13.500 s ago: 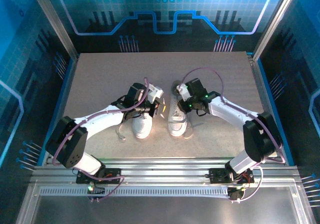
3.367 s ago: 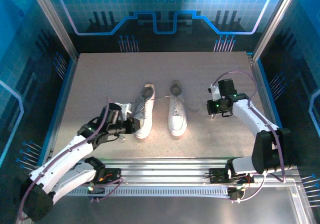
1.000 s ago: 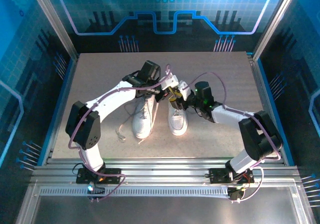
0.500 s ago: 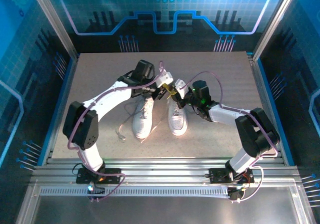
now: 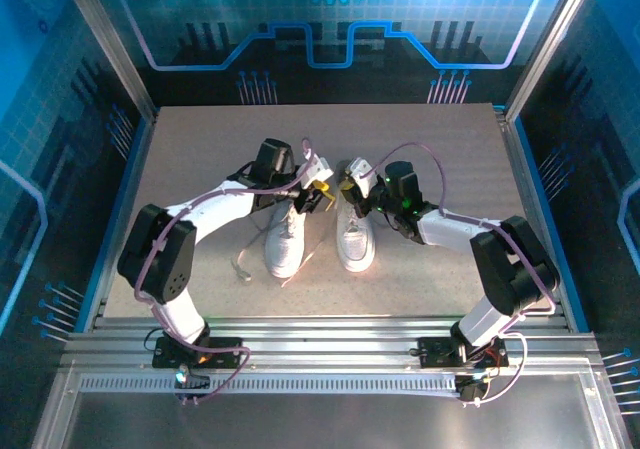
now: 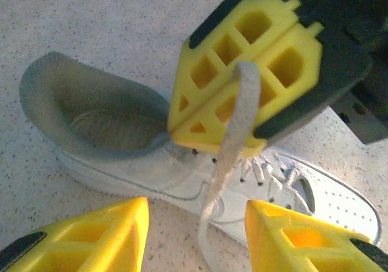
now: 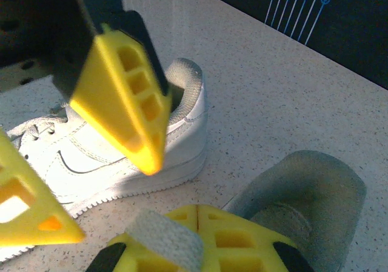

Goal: Tie the shoes

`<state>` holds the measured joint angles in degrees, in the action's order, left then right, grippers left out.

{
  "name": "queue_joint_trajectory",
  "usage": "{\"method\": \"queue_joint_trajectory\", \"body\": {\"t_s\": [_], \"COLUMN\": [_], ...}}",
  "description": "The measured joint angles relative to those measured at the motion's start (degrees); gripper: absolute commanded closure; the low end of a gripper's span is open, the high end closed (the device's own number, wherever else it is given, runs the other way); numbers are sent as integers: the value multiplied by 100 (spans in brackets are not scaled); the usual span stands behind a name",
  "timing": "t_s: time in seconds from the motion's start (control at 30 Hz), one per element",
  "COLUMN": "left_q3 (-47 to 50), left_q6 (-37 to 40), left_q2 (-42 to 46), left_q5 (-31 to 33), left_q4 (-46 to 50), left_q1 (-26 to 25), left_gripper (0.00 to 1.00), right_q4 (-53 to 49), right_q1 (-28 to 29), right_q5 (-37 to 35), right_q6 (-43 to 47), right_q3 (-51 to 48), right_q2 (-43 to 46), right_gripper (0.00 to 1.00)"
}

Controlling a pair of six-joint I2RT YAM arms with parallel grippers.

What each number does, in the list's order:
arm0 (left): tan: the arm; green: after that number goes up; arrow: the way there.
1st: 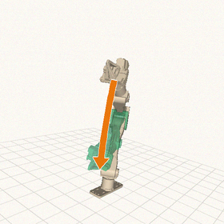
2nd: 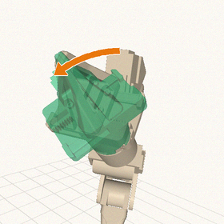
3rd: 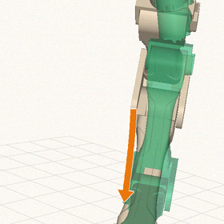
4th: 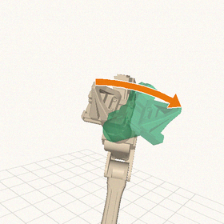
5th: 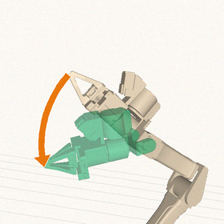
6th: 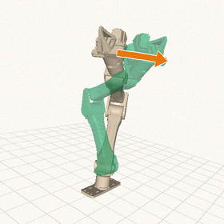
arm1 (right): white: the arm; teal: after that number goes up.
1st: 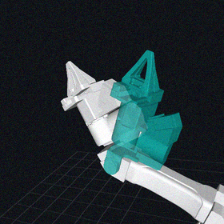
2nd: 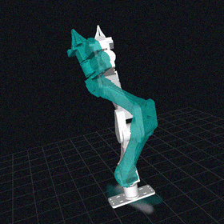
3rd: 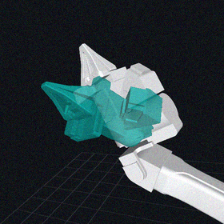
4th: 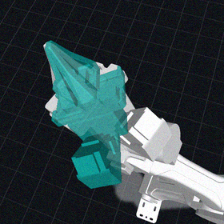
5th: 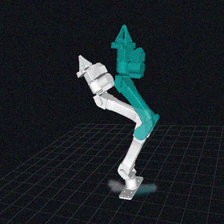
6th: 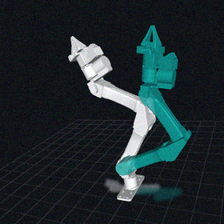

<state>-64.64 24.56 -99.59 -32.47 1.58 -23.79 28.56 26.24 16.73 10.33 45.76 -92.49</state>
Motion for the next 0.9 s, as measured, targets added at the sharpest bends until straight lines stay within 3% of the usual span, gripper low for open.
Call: {"method": "queue_joint_trajectory", "body": {"t_s": [0.47, 0.53, 0.67, 0.9], "left_q3": [0, 0, 2, 236], "left_q6": [-365, -369, -444, -407], "left_q2": [-643, -649, -649, -334], "left_q5": [-321, -358, -433, -444], "left_q4": [-693, -706, -728, -584], "left_q1": [-70, -94, -103, 7], "left_gripper": [60, 67, 100, 100], "right_q4": [-17, -20, -22, -133], "right_q1": [0, 0, 0, -2], "right_q5": [0, 0, -2, -37], "right_q6": [-42, -42, -42, -70], "right_q3": [0, 0, 0, 0], "right_q2": [0, 0, 0, 76], "right_gripper": [100, 100, 100, 100]}}
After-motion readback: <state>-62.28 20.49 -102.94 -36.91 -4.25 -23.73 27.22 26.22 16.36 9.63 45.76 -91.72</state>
